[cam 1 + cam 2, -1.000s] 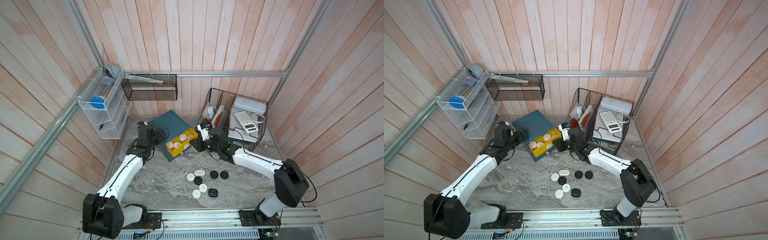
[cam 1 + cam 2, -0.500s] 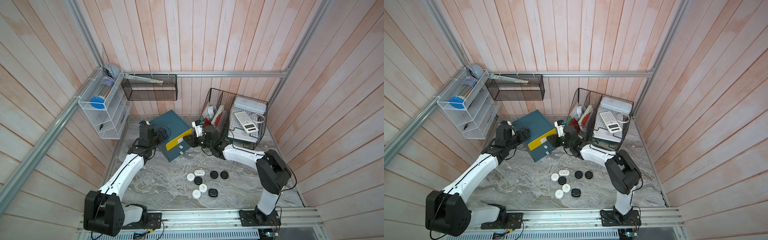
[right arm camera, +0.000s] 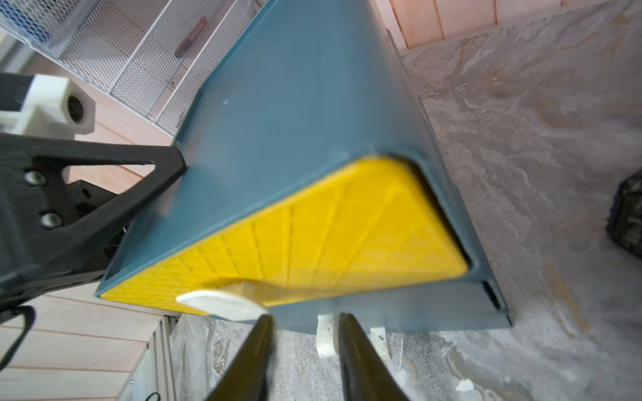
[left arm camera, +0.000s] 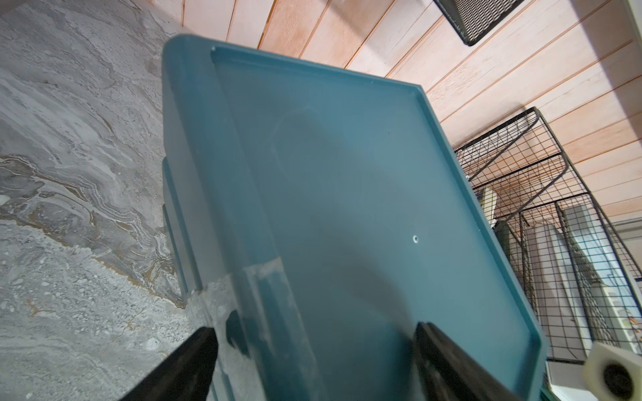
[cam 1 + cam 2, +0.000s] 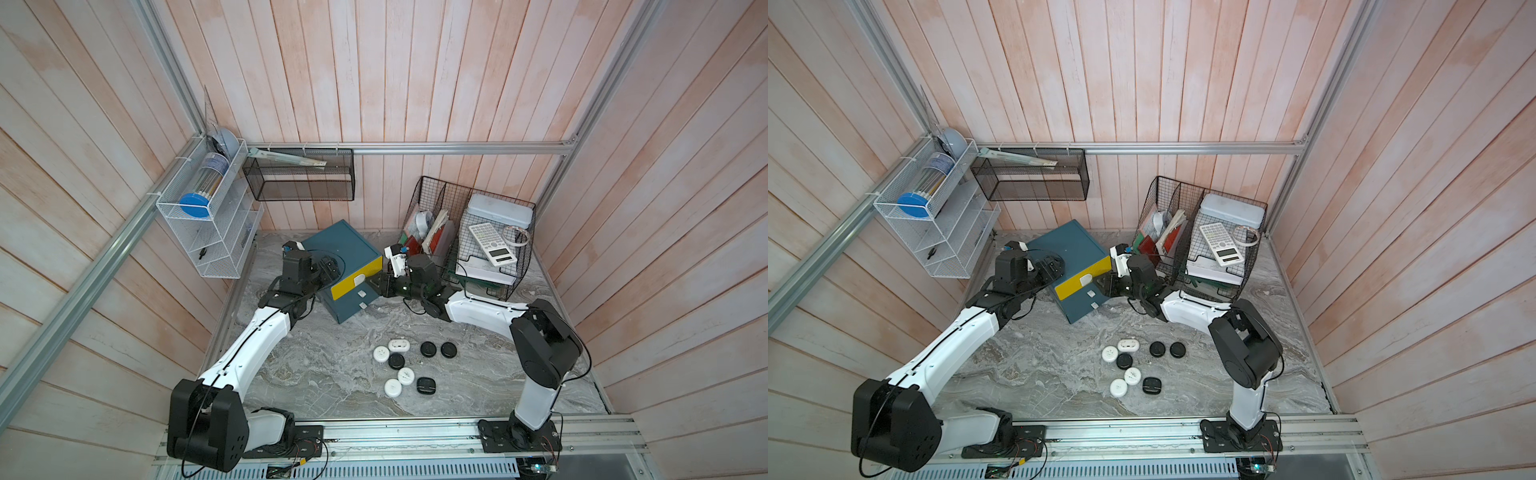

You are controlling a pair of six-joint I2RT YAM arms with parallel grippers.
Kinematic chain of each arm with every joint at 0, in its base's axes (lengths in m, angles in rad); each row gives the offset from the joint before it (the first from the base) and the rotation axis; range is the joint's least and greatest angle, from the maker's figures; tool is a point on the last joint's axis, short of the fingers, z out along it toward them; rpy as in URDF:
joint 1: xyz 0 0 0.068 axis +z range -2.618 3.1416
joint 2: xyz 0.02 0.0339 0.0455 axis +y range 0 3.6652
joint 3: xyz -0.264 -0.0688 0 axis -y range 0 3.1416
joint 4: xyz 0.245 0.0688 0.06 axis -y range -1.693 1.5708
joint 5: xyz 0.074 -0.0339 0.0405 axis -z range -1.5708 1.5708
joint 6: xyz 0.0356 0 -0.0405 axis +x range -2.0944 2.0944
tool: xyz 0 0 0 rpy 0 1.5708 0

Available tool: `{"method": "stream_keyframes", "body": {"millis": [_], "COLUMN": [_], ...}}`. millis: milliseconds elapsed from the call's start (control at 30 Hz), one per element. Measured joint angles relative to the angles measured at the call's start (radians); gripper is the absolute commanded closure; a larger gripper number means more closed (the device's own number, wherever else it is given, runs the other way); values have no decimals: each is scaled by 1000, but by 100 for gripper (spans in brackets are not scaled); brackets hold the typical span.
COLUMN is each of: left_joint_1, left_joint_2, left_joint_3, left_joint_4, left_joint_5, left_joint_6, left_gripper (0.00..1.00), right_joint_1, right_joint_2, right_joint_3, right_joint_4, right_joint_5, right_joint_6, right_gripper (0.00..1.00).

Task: Put the bluetooth earphones in the drawer according to color
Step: Close the drawer of the storage box, then open the drawer in the storage box.

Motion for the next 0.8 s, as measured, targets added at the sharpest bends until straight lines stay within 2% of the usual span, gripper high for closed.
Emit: {"method": "stream_keyframes", "body": {"millis": [233, 633, 800], "left_joint_1": [5, 13, 13], "left_joint_2": [-36, -39, -39], "left_joint_3": [-1, -9, -11], "left_joint_4": [-57, -53, -47], "left_joint_5": [5, 35, 39], "left_joint_6": [16, 20, 20], "left_gripper": [1, 0, 0], "right_joint_1": [-15, -16, -13], "right_joint_2": [-19, 113, 140], "right_joint_3": [-76, -76, -66], "right_joint_4": [79, 209, 249], "right_joint_5": [-34, -97, -114], "right_joint_6": [111, 278, 330], "right_gripper": [42, 41, 45]}}
